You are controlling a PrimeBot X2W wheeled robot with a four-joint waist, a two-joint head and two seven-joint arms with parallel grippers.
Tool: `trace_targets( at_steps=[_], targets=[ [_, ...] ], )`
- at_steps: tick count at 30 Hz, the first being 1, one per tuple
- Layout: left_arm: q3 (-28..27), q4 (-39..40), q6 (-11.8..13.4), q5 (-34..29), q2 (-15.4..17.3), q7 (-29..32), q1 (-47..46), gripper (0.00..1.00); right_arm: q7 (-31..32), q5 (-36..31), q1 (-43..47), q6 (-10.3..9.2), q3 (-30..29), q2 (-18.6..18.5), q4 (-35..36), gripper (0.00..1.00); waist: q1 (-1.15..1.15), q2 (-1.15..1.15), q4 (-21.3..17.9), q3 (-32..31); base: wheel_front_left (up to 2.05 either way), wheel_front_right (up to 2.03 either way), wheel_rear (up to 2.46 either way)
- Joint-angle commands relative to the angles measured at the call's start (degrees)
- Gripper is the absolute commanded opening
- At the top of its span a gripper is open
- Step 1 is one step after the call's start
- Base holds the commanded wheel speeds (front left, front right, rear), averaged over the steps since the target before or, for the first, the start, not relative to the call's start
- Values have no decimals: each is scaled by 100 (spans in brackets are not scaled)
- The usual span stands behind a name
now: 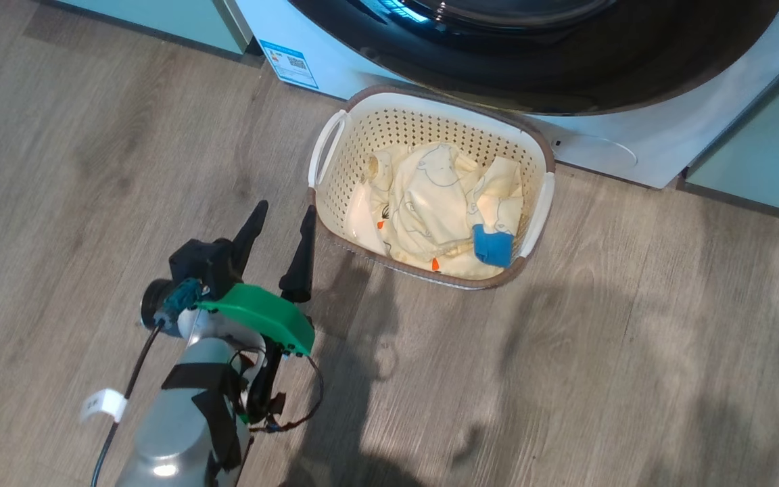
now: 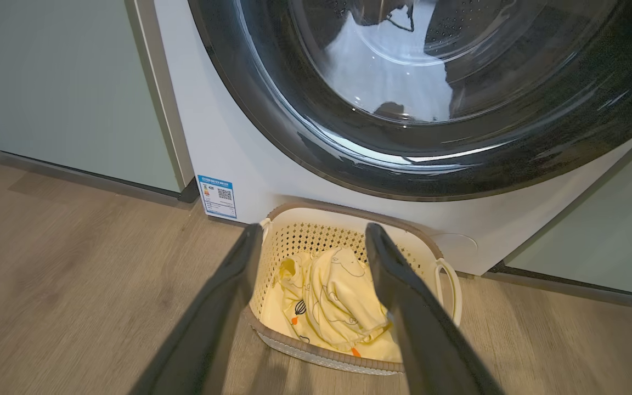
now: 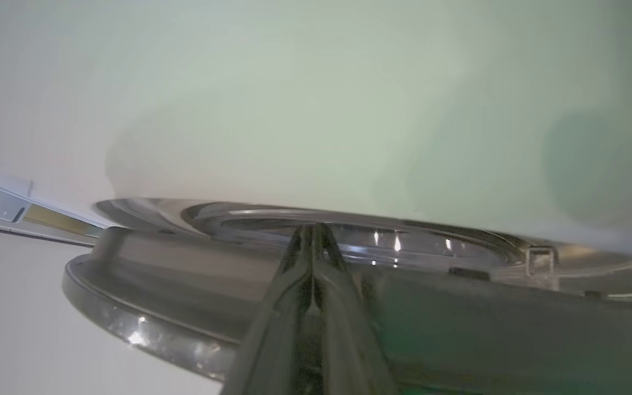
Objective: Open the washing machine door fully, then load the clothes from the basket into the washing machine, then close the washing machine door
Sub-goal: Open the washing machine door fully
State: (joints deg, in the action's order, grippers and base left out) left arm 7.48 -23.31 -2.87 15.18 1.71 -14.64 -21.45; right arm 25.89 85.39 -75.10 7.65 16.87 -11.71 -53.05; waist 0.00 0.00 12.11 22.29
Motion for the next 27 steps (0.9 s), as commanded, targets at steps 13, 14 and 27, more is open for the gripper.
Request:
trace_targets(
  at_steps=[13,14,27],
  targets=[
    [-184,65,0,-5,117,-36,-91,100,531,41,136,-16,332,260,262,0,0,0,8,-297,0,0,0],
    [-190,49,-7,-21,117,-36,-71,100,577,53,193,-16,353,261,289,0,0,0,8,-343,0,0,0],
    [-359,-139,-124,-288,117,-36,289,100,1196,332,1116,-16,570,376,753,0,0,0,35,-1126,0,0,0]
  ],
)
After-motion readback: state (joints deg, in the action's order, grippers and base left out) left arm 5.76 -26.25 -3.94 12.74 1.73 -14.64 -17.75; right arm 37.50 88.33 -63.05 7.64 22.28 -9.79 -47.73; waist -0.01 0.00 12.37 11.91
